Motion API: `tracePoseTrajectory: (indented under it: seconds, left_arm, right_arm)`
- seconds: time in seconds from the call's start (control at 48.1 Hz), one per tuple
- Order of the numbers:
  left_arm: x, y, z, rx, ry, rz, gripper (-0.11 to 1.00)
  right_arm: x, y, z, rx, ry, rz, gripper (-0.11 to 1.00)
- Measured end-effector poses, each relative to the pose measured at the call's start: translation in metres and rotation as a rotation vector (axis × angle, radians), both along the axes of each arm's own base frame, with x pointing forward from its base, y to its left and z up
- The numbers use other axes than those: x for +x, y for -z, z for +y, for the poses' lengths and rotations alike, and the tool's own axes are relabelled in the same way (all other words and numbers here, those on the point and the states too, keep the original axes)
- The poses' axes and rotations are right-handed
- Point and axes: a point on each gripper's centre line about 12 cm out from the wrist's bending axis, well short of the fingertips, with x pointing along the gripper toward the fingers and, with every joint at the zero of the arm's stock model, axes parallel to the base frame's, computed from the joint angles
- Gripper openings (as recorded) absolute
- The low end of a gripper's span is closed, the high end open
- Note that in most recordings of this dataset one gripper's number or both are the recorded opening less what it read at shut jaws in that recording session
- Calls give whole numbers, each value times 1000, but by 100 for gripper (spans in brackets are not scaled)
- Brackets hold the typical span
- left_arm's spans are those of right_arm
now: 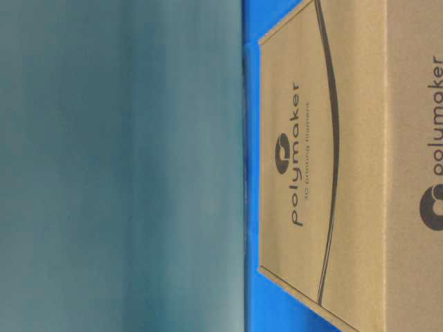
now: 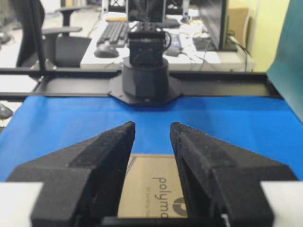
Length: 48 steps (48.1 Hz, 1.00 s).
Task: Lift up the cardboard box by clamping it between your arms.
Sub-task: 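Rotate both grippers and move them toward the box's left and right sides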
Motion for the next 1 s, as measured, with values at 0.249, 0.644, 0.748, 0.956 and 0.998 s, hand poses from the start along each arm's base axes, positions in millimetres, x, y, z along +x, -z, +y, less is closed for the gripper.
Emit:
tracePoseTrajectory:
  seconds: [0.249,0.644,0.748,0.956,0.998]
  left_arm:
    - [24,22,0,-50,-1,181,0]
    - [31,40,2,-51,-14,374,3]
    - [32,39,2,-53,-15,380,17]
    - [37,51,4,-58,-23,434,75]
    - [39,55,6,-68,-35,450,83]
  right_arm:
    - [6,28,-4,108,24,292,0]
    - [5,62,-5,97,37,742,15]
    - [6,71,-6,91,40,813,37]
    - [11,86,-7,97,47,908,93]
    - [12,89,-7,97,47,923,98]
